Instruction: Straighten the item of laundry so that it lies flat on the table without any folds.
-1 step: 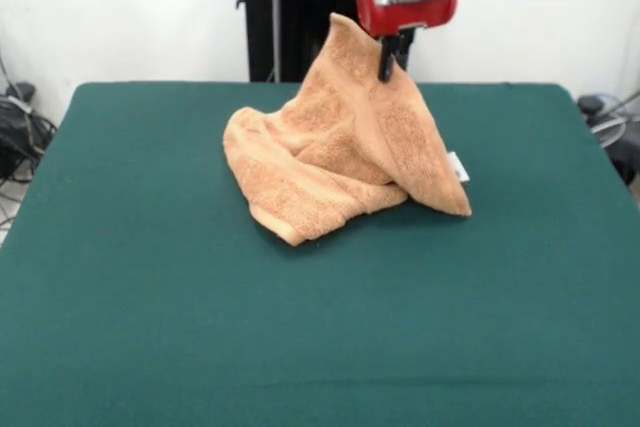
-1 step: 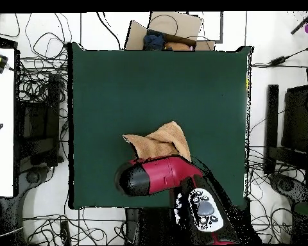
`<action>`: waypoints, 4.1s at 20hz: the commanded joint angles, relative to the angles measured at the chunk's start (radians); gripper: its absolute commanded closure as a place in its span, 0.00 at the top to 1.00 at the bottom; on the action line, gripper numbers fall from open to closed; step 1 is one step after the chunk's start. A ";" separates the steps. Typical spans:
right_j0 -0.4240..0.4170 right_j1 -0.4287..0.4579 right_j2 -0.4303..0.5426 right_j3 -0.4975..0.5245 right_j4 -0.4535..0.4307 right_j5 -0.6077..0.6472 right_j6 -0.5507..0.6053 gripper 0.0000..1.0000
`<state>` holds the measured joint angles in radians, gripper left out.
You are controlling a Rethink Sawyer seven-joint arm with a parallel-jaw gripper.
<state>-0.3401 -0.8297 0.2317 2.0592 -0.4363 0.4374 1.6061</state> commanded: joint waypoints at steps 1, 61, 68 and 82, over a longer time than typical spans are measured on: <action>0.008 0.072 -0.066 -0.004 0.023 -0.102 0.222 0.00; -0.056 0.122 -0.152 0.040 -0.007 -0.188 0.177 0.00; -0.057 0.151 -0.122 -0.052 0.003 -0.117 0.131 0.00; -0.050 0.114 -0.085 -0.116 0.034 0.009 0.077 0.00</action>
<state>-0.4036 -0.7283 0.0987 2.0278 -0.4596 0.3195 1.6061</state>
